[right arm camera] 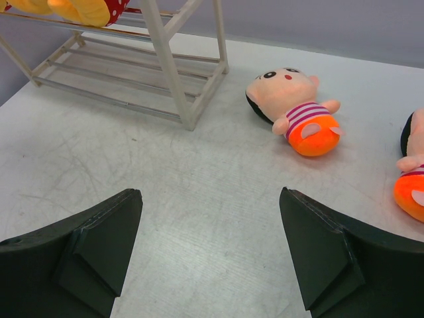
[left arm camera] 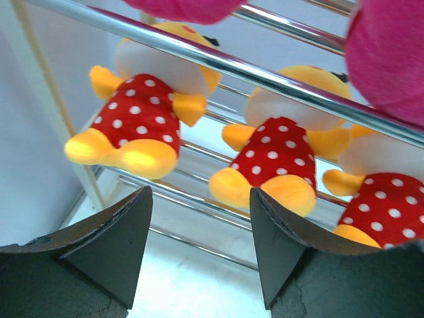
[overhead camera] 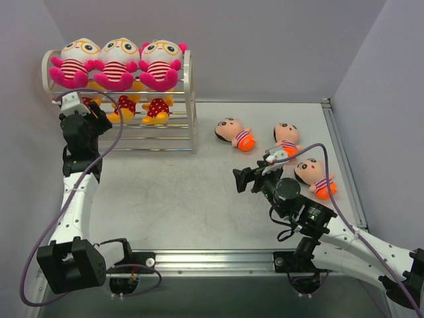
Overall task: Place and organize the stuffed toys onto the shelf
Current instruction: Place the stuffed toy onto shelf
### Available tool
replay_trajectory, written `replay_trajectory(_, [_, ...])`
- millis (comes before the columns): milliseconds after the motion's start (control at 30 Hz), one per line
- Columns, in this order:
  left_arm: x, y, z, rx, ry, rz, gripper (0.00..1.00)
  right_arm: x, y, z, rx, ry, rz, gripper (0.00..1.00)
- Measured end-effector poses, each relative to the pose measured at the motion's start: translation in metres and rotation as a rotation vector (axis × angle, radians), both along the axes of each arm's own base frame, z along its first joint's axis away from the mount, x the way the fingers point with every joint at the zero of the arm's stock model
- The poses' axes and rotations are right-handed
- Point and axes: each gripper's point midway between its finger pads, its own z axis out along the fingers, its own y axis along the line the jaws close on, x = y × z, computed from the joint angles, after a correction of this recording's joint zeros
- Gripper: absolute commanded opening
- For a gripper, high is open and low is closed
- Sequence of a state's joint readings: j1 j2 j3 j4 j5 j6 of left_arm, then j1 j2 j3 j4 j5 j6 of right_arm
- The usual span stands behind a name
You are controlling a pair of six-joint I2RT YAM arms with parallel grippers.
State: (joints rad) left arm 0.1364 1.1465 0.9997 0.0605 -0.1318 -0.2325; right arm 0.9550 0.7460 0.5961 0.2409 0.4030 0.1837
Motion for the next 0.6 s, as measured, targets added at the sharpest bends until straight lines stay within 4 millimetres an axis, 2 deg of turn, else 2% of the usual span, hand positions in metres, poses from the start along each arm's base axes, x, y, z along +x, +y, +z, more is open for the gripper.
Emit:
replay_trajectory(133, [0.0, 0.016, -0.005, -0.002, 0.012, 0.04, 0.68, 0.0, 0.0, 0.001, 0.002, -0.002, 0.0, 0.87])
replay_trajectory(367, [0.011, 0.032, -0.036, -0.011, 0.088, 0.07, 0.68, -0.001, -0.002, 0.005, 0.014, -0.01, 0.0, 0.87])
replay_trajectory(600, [0.018, 0.043, -0.042, -0.012, 0.087, 0.08, 0.68, -0.002, -0.002, 0.005, 0.014, -0.01, 0.0, 0.87])
